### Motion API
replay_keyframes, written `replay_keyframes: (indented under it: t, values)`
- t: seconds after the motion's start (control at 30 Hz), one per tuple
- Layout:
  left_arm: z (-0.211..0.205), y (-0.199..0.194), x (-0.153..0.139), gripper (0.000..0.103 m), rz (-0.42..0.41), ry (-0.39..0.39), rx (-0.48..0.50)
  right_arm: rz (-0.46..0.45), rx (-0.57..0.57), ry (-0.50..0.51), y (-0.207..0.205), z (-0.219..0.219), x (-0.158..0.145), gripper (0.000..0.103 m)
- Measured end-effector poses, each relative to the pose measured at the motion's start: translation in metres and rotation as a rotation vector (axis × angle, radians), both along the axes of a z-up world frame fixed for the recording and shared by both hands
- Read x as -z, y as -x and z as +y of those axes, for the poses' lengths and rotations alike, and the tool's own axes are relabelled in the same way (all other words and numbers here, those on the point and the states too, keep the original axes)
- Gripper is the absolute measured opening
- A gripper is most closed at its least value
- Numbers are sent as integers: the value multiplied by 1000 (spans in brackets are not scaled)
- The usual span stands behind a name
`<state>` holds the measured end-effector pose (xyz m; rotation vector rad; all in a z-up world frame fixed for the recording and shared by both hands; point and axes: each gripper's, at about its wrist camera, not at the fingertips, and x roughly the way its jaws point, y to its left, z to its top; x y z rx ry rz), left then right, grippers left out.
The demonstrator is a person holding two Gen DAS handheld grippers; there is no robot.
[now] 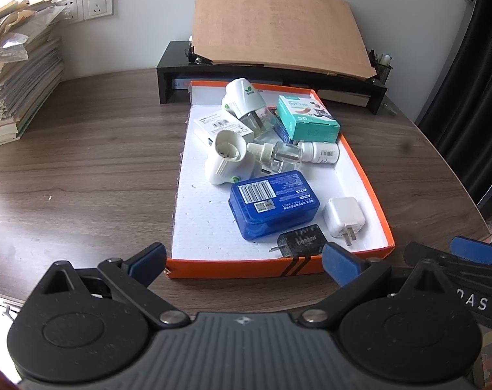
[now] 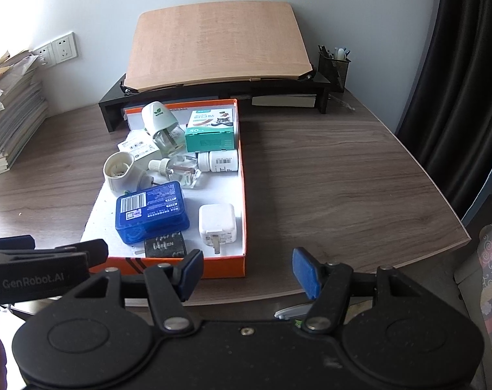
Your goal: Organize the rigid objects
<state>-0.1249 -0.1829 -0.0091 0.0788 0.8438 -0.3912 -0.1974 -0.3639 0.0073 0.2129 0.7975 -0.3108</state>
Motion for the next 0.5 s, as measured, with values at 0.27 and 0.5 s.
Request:
replay_keyframes:
  t: [0.27, 0.5]
  values:
    - [0, 0, 0, 103, -3, -6, -3, -2, -6, -3, -1, 1, 1, 74]
    - [4, -2, 0, 103, -3, -5, -4, -4, -13, -2, -1, 4, -1, 74]
